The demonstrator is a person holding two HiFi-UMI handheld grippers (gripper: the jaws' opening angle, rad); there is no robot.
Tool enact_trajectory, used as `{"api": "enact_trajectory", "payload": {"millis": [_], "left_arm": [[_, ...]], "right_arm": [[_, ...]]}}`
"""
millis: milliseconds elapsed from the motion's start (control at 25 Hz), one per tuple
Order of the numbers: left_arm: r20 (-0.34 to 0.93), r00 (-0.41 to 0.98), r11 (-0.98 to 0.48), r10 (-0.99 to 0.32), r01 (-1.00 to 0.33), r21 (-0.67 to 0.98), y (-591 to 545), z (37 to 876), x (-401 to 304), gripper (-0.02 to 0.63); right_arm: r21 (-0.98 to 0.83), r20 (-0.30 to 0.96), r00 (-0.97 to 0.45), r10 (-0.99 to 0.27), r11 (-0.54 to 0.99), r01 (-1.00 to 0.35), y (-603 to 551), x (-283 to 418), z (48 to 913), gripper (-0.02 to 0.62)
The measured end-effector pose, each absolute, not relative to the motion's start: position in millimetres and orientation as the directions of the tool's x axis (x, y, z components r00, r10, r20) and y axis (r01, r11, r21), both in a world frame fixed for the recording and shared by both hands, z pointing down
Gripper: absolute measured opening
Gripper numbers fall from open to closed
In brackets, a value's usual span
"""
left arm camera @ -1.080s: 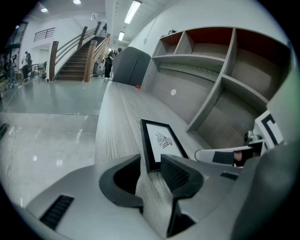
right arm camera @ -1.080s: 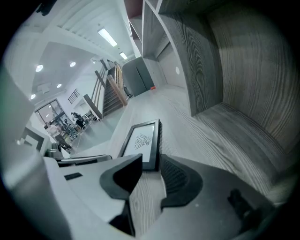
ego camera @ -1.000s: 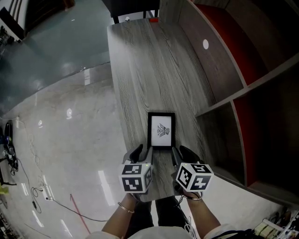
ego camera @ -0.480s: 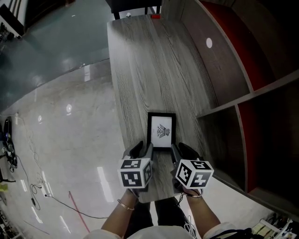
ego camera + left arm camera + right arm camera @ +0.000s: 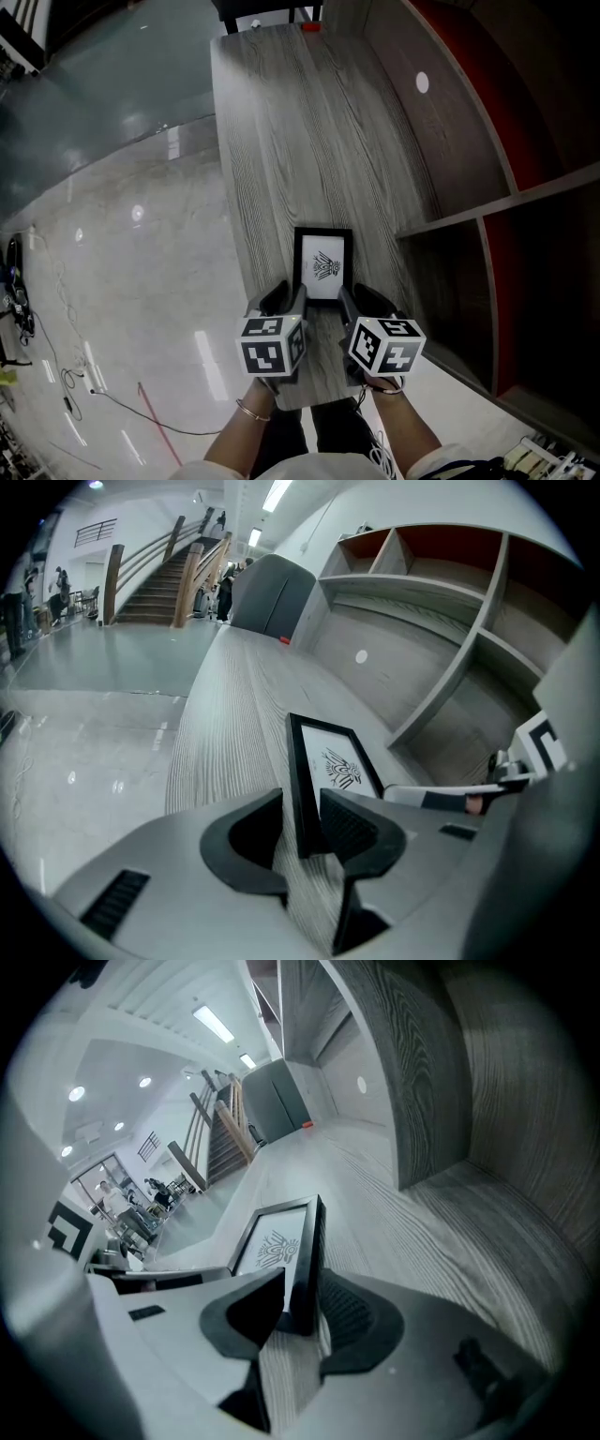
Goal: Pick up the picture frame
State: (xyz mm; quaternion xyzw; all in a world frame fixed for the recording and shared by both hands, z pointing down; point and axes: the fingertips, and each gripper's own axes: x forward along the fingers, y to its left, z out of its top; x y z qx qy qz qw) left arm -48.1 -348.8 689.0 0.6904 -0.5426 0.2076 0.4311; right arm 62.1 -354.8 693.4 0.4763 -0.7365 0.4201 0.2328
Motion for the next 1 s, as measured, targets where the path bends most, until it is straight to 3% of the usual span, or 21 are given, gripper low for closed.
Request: {"api": "enact_trajectory", "payload": {"millis": [1000], "left_arm": [[0.79, 0.322, -0.057, -0.521, -0.937, 0.345, -351.6, 694.0, -44.4, 0.115]], "right_arm": [[-0.306, 0.798, -0.368, -0.478, 0.205, -0.93, -358.5, 57.3, 701.7, 0.104]]}}
